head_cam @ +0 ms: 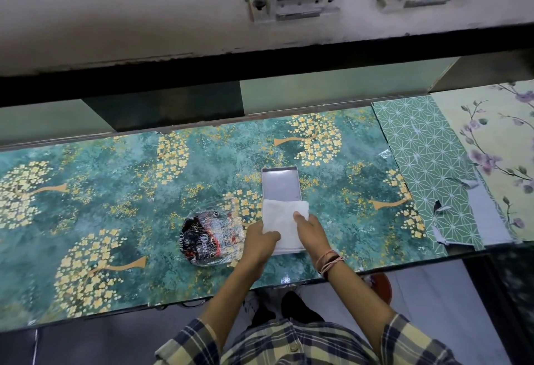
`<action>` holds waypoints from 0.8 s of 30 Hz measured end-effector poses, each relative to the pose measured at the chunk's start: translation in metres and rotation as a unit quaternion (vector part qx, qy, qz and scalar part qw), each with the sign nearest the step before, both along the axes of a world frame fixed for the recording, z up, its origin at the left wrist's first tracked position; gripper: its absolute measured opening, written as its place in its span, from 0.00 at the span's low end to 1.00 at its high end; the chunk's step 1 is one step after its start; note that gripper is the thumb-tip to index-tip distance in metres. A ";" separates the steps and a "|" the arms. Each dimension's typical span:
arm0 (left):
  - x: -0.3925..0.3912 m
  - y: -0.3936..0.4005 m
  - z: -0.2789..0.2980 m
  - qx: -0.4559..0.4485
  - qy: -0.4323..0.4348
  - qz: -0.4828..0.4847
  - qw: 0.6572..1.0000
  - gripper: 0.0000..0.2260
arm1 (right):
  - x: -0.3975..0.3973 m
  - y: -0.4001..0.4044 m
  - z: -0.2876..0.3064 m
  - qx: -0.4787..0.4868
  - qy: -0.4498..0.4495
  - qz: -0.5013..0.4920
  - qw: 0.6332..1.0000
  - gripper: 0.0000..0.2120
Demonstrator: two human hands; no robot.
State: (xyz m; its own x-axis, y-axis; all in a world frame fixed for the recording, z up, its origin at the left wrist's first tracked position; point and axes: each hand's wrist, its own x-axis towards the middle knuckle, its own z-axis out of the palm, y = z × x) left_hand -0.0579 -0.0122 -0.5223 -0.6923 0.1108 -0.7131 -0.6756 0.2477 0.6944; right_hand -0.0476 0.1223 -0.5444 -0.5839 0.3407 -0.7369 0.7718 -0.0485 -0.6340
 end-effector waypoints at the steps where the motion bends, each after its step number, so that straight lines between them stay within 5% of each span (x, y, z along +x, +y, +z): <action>1: 0.001 0.001 -0.001 -0.001 -0.002 0.005 1.000 0.15 | -0.001 0.000 -0.003 0.000 -0.001 -0.005 1.000 0.29; 7: 0.007 0.001 -0.003 0.002 0.000 -0.007 1.000 0.21 | 0.003 0.012 -0.021 0.011 0.012 0.025 1.000 0.32; 11: 0.008 -0.001 -0.008 0.005 0.007 -0.037 0.999 0.29 | 0.006 0.015 -0.007 -0.001 0.031 0.052 0.998 0.18; 15: 0.007 -0.004 -0.009 0.015 0.002 -0.047 0.999 0.33 | 0.005 0.019 -0.002 -0.025 0.034 0.060 0.997 0.16; 24: 0.005 -0.002 -0.004 0.025 0.008 0.021 0.999 0.14 | 0.004 0.025 -0.001 -0.077 0.050 0.020 0.996 0.16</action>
State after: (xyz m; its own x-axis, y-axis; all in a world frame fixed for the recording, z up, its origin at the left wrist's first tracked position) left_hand -0.0532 -0.0142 -0.5261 -0.7082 0.1168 -0.6962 -0.6737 0.1831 0.7160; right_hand -0.0439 0.1473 -0.5453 -0.6681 0.2043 -0.7155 0.7079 -0.1216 -0.6958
